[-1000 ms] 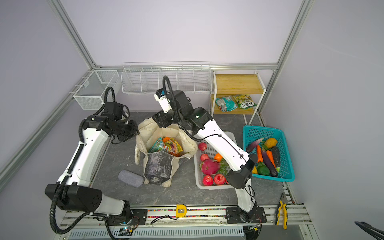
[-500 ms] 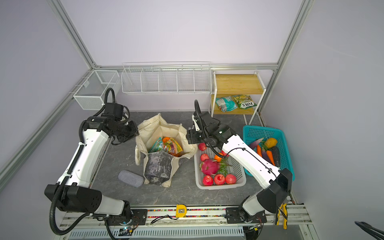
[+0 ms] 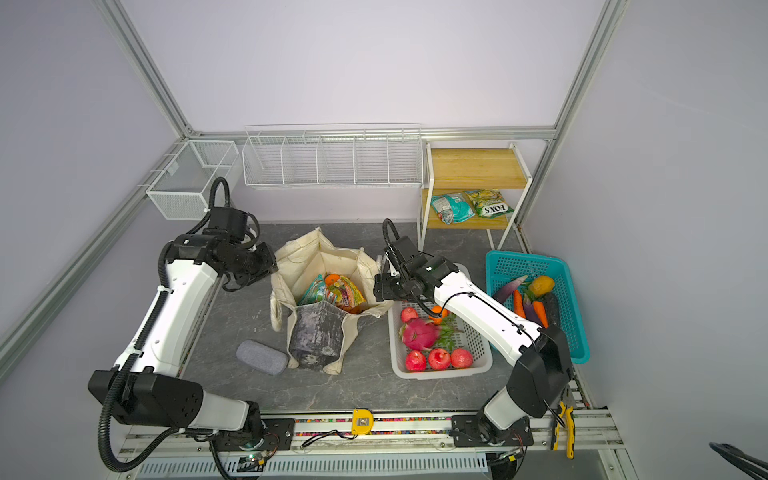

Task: Place the food into the grocery bag and tie it
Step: 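Raise the right gripper out of the bag toward the bag's far handle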

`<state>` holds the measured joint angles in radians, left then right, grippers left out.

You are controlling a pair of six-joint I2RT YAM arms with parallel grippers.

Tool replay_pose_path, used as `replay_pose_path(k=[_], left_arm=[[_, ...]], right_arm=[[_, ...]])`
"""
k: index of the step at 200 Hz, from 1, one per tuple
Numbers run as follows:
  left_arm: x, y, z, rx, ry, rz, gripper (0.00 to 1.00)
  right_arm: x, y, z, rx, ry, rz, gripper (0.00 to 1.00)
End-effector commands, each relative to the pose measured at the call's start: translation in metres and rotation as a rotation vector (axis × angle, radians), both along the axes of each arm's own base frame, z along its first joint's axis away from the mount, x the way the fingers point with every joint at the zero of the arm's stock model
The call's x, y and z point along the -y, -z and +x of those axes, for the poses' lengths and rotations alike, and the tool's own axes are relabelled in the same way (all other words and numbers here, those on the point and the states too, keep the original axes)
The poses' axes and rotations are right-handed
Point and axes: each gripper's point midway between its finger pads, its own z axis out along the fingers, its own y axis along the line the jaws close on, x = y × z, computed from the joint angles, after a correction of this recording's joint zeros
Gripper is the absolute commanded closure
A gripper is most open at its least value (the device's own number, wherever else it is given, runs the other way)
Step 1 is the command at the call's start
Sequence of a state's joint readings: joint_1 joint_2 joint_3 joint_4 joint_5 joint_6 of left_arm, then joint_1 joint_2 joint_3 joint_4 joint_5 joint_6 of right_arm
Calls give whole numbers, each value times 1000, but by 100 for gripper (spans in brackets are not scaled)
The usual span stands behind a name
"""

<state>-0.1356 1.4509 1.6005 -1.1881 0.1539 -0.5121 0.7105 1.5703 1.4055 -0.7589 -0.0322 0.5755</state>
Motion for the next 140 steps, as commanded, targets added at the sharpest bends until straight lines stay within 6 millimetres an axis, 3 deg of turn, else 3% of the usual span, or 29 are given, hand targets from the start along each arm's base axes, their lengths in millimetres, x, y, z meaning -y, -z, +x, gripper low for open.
replay_pose_path(k=[1, 27, 60, 95, 140], left_arm=[[-4, 0, -7, -12, 6, 21, 100], [-4, -1, -6, -11, 10, 21, 100], [-3, -1, -4, -11, 10, 12, 100], [-2, -3, -5, -9, 0, 0, 100], [3, -15, -10, 3, -19, -43, 100]], right_arm=[[0, 24, -8, -101, 14, -2, 31], [-10, 13, -5, -70, -39, -22, 45], [-47, -24, -3, 24, -213, -49, 92], [-77, -61, -5, 114, -343, -85, 93], [-78, -101, 1, 204, -363, -105, 93]])
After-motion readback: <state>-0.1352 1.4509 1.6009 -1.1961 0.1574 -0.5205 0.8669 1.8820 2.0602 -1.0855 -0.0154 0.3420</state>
